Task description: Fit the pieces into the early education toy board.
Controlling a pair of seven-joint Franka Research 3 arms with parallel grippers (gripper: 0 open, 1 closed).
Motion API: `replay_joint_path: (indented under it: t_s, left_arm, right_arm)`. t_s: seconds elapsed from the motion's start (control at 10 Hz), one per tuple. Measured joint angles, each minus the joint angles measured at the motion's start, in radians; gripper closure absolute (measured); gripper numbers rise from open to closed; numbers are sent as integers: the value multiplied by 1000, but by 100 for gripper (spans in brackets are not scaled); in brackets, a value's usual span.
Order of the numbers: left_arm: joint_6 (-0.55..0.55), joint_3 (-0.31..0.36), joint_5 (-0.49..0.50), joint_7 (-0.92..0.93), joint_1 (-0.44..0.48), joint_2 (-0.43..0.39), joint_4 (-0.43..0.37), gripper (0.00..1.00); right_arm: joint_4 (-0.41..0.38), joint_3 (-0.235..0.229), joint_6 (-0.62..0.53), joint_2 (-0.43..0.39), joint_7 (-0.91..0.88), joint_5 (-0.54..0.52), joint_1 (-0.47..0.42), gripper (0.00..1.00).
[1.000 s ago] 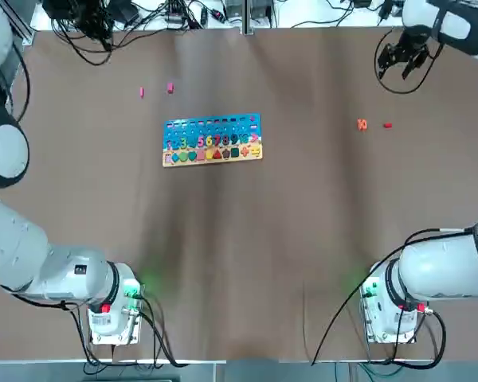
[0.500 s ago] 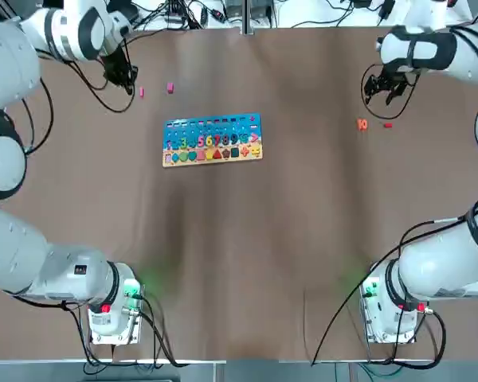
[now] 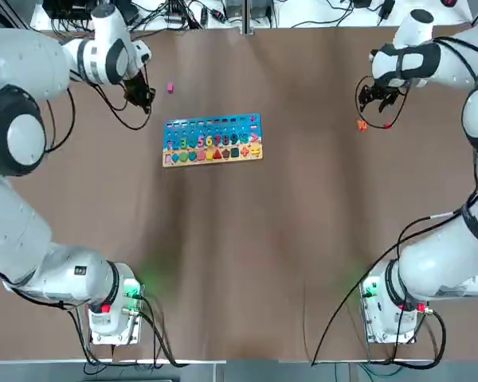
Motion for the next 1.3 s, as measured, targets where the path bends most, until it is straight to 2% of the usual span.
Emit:
replay_joint_path:
  t_s: [0.1,0.3,0.6,0.8,1.3]
  left_arm:
    - [5,0,2,-17,-5,22,-9,99]
    - [86,3,2,-21,-4,44,-76,99]
    - [225,3,2,-22,-1,48,-191,99]
    - [275,0,2,-37,-6,49,-219,99]
    - [344,-12,2,-77,-27,95,-228,99]
  right_arm:
    - [0,0,32,28,0,0,0,14]
    - [1,0,79,73,0,0,0,16]
    - [2,0,82,80,0,0,0,19]
    - [2,0,82,80,0,0,0,22]
    - [1,0,84,98,0,0,-1,26]
